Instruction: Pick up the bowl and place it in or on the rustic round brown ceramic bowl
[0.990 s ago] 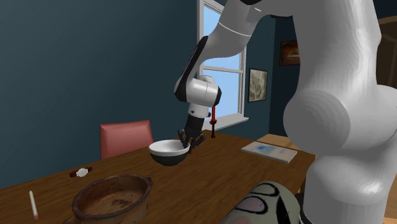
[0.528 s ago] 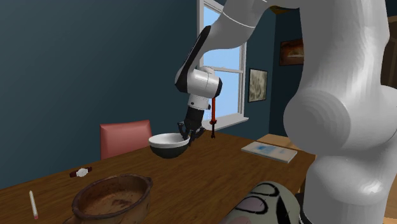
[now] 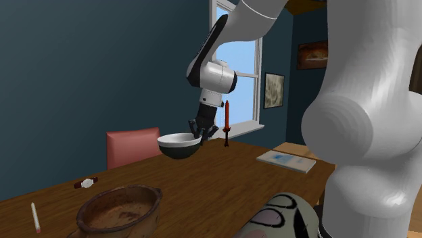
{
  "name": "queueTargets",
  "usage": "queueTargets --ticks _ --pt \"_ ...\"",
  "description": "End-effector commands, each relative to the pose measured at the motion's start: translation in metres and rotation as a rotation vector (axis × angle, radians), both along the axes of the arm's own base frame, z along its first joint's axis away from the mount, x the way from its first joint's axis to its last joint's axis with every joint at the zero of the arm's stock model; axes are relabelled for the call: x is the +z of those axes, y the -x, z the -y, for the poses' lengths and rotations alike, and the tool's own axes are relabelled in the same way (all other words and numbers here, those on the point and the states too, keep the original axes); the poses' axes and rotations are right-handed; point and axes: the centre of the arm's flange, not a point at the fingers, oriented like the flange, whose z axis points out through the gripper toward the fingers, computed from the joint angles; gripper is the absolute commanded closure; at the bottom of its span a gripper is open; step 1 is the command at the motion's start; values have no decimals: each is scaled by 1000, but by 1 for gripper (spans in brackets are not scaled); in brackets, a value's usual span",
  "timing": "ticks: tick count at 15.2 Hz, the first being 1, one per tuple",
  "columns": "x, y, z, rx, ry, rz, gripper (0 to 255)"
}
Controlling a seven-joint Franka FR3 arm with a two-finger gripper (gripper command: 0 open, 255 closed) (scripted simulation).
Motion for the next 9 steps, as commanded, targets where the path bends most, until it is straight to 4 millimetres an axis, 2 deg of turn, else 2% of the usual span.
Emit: queueTargets --ticks 1,9 --pt "11 0 0 0 0 0 255" --pt "53 0 0 0 0 0 255"
